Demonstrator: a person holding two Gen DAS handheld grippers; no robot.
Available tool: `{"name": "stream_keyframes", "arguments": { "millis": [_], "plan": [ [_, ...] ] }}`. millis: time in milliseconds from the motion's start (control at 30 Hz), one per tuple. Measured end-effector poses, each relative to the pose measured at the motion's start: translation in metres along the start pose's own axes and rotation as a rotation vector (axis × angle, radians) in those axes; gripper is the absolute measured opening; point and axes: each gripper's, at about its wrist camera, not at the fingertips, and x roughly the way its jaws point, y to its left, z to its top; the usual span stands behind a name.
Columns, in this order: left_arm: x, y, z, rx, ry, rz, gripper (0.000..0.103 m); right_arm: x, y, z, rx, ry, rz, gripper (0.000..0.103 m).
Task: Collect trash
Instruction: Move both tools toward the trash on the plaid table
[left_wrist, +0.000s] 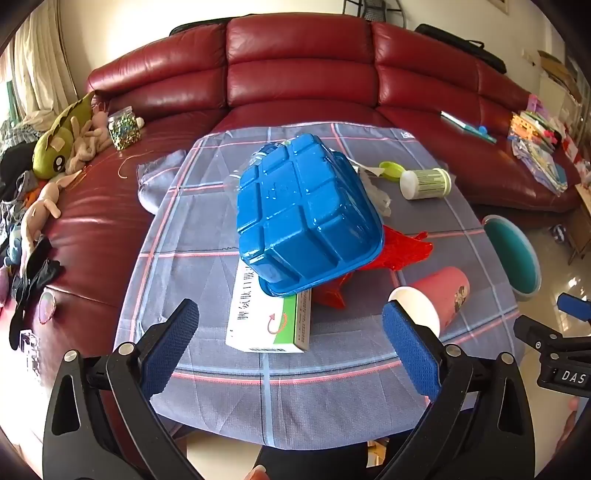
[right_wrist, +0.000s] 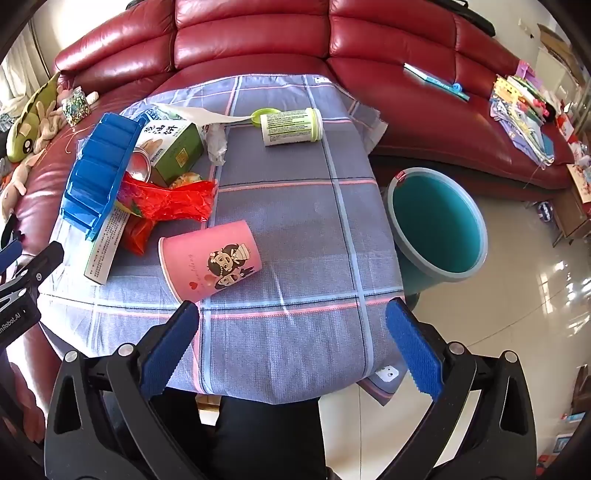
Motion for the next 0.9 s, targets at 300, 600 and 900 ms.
{"name": "stream_keyframes", "arguments": {
  "millis": [300,600,900],
  "plan": [
    [0.002,0.007,-0.001,-0.018,0.009,-0.006,0.099,-0.003,-0.005,0.001,-0.003,0.009,-0.006,0.097],
    [0.005,0.01,0.001,-0.029,0.016,-0.016,0.099,-0.006,-0.006,0.003,-0.006,0.005,-0.028,0.097],
    [0.01,0.032,0.003,-0.091,0.031,0.001,0.099,-0.006,-0.003,0.008,-0.013,0.008,-0.041,0.097]
  ]
}}
